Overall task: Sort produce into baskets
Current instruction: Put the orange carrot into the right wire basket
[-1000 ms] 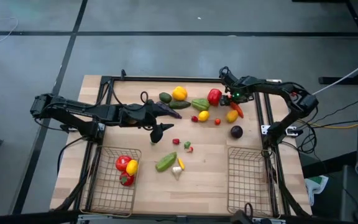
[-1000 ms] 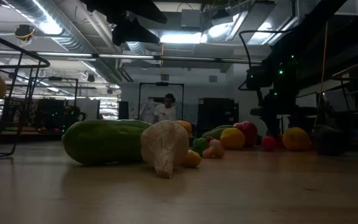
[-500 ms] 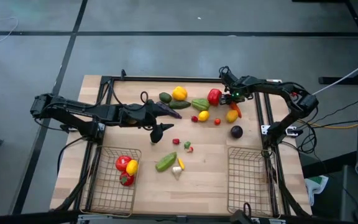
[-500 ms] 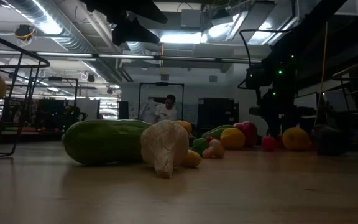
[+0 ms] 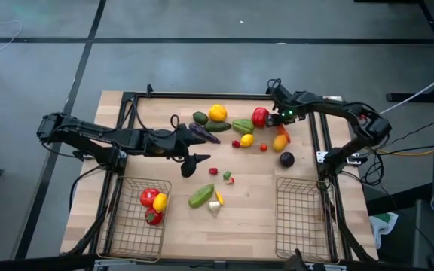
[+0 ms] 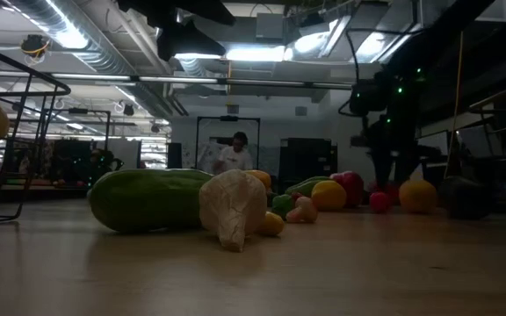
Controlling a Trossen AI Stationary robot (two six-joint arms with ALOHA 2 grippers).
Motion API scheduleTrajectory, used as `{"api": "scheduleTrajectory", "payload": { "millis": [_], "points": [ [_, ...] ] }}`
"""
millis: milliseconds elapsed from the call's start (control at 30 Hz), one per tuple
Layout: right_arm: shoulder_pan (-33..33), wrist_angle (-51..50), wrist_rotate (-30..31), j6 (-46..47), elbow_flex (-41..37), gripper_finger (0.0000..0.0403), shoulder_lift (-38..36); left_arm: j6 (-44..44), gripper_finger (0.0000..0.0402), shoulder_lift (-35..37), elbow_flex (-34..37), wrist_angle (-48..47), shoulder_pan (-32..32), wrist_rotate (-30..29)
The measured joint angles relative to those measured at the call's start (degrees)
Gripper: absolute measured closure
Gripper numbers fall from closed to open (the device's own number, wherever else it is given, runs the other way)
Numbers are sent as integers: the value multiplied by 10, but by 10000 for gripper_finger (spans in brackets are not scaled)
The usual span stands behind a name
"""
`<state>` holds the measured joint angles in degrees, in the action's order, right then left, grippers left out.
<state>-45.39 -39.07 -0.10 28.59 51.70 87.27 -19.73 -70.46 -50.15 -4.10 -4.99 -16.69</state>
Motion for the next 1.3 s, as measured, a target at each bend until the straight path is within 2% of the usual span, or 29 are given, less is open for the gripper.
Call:
{"api": "scheduleTrajectory", "payload": {
  "millis": [233,333,467,600,733,900,1300],
  "points": [
    [0,-2,-54,-4,0,250,-79,0,109,0,0,0,0,0],
    [1,-6,-107,-4,0,249,-122,0,109,0,0,0,0,0],
    [8,-23,-206,-4,0,249,-184,0,109,0,0,0,0,0],
    [56,-35,-248,14,0,249,-249,0,109,0,0,0,0,0],
    [134,-45,-251,45,0,249,-310,0,109,0,0,0,0,0],
    [266,-45,-238,82,0,249,-362,0,109,0,0,0,0,0],
    [599,-50,-145,204,0,249,-355,0,109,0,0,0,0,0]
  ]
}}
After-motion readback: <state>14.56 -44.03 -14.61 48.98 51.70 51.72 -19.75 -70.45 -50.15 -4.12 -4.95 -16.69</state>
